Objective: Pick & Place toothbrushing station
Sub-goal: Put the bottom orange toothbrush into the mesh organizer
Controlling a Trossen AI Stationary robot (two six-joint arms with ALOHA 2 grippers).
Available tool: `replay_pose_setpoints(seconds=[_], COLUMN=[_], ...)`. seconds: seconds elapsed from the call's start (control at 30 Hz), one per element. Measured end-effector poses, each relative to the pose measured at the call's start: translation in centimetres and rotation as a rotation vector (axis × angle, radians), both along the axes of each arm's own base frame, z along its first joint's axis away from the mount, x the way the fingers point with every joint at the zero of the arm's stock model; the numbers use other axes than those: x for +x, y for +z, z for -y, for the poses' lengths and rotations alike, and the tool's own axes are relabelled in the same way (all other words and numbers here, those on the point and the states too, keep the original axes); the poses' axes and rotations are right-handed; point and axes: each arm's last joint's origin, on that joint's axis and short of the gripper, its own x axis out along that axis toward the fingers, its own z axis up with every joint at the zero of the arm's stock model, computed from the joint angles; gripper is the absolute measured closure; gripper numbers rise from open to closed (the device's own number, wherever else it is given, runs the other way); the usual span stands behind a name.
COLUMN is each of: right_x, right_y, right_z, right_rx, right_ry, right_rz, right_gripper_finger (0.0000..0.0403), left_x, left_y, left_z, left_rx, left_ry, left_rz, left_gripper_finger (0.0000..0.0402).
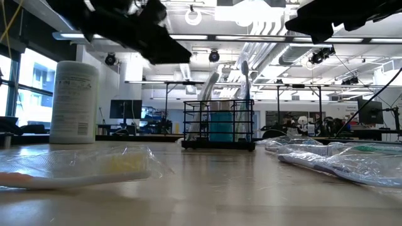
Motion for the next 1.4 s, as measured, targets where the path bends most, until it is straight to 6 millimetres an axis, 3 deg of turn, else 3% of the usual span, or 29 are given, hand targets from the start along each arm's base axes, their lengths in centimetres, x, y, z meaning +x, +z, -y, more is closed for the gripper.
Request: replay_pose_setpoints(seconds=[0.27, 0.53, 0.73, 1.07, 1.4], right_x=[0.0, 0.1, 0.1, 0.1, 0.1], right_y=[0.1, 0.4, 0.5, 0.5, 0.6], right_z=[0.0, 0.0, 0.0, -0.1, -0.2], right_rx=[0.000, 0.006, 0.010, 0.041, 0.046], right_ry=[0.001, 0.003, 0.003, 0.018, 0.033], right_rz=[0.009, 0.044, 0.050, 0.049, 0.051], right_gripper_finger=[0.0222, 0.0222, 0.0222, 0.0222, 0.0222], left_x=[-3.0, -4.4, -4.9, -1.3, 1.9], left_y=[1.1, -0.6, -2.9, -6.6, -6.3], left_z=[7.1, 14.3, 18.1, 22.1, 24.7], left_rx=[0.041, -0.021, -0.086, -0.289, -0.243], left_ry=[-0.175, -0.299, -0.364, -0.419, -0.342], left_rz=[-0.130, -0.210, -0.280, -0.511, -0.881], left_gripper_finger=[0.0199, 0.0199, 0.0199, 0.0199, 0.0199])
